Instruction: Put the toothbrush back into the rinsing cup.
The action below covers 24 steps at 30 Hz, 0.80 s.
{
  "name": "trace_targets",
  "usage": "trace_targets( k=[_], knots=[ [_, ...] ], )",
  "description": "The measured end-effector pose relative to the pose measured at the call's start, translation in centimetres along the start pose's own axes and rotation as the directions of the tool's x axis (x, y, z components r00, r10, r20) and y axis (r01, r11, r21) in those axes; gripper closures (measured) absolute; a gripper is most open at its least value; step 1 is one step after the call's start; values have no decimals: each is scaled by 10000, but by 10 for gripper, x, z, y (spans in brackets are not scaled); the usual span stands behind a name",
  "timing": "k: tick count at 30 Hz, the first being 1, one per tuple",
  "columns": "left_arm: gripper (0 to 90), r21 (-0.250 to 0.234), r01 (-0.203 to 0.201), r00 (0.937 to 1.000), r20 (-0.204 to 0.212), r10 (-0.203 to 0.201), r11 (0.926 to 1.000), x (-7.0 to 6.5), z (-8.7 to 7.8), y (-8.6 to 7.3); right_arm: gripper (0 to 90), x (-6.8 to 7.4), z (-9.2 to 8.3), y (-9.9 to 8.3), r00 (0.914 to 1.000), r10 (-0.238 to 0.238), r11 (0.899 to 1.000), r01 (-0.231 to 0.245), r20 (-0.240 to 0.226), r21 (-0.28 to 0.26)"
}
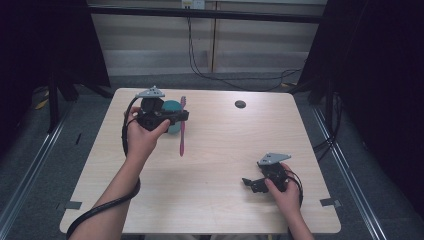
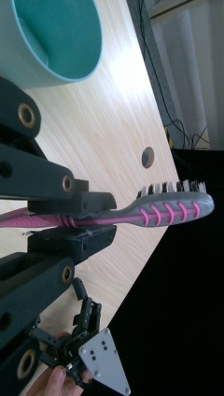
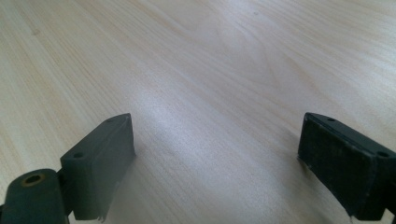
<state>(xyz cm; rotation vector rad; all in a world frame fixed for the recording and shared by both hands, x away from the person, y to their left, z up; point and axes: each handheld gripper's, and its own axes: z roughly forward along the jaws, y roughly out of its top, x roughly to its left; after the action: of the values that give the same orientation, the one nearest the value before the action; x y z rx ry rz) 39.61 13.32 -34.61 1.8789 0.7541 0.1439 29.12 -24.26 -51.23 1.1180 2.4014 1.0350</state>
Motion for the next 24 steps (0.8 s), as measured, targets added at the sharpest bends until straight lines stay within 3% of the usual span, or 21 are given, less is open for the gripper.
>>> trace_targets(
  k=[11, 24],
  knots=[
    [836, -176, -93, 9999, -43, 92, 9998, 10, -1, 13, 101, 0, 0, 0, 10000, 5, 10000, -5, -6, -4],
    [835, -510, -182, 9991, -387, 163, 9985, 29, -9, 33, 101, 0, 0, 0, 10000, -4, 10000, 4, -6, -18]
  ],
)
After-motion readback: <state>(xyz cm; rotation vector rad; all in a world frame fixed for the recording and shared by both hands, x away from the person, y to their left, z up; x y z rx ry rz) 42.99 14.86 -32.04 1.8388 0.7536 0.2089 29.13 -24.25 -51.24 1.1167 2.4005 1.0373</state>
